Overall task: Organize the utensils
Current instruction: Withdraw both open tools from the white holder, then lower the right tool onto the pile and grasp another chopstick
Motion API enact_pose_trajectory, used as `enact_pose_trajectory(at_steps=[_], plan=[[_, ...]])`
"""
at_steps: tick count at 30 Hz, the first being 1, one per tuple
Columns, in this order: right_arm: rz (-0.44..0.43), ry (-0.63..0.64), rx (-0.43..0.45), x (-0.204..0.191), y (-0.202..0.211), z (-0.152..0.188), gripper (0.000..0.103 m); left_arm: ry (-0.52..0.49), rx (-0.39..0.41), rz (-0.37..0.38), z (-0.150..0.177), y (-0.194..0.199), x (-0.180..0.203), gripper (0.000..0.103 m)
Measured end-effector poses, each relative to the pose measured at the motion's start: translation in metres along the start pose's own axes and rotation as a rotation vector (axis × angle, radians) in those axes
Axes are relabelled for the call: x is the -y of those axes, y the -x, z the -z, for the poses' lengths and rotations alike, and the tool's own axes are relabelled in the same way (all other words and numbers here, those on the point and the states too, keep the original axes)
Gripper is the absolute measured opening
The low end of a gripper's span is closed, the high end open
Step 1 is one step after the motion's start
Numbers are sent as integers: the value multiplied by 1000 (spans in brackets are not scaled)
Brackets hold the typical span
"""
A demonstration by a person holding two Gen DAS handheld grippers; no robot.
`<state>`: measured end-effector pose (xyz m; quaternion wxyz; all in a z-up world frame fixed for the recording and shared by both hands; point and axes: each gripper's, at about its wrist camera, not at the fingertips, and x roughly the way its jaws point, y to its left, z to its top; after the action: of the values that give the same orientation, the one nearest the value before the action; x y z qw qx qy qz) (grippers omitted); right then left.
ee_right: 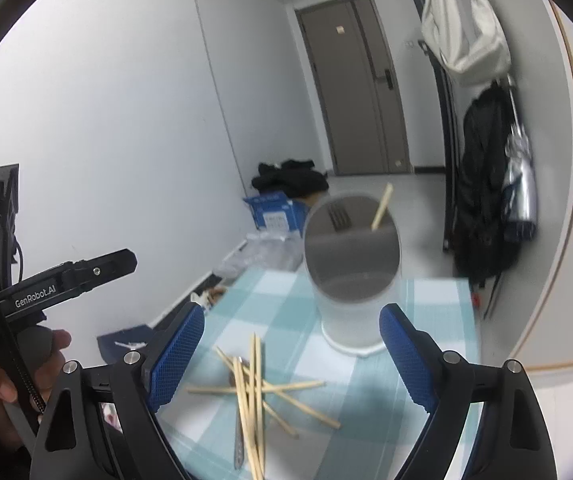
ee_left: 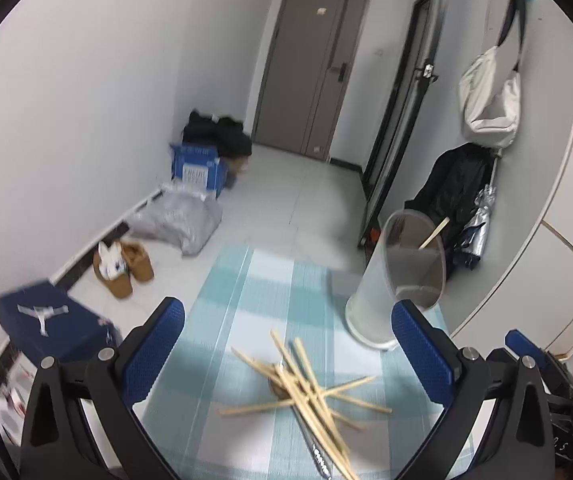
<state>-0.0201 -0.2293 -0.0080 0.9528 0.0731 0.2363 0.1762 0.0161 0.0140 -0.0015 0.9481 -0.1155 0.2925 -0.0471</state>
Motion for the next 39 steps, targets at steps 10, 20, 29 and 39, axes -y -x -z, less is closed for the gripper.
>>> enact_pose_trajectory(at_steps=[10,20,29,39], plan=[[37,7,-166,0,-40,43,90,71,-143,-6,26,-24,-27,102],[-8,31,-312,-7,-99,41,89,188,-257,28,31,-48,-52,102],[-34,57,-450,-28,-167,40,65,308,-276,-14,25,-57,-89,102],[-54,5,-617,-36,-222,44,46,416,-295,-5,22,-61,-108,102]])
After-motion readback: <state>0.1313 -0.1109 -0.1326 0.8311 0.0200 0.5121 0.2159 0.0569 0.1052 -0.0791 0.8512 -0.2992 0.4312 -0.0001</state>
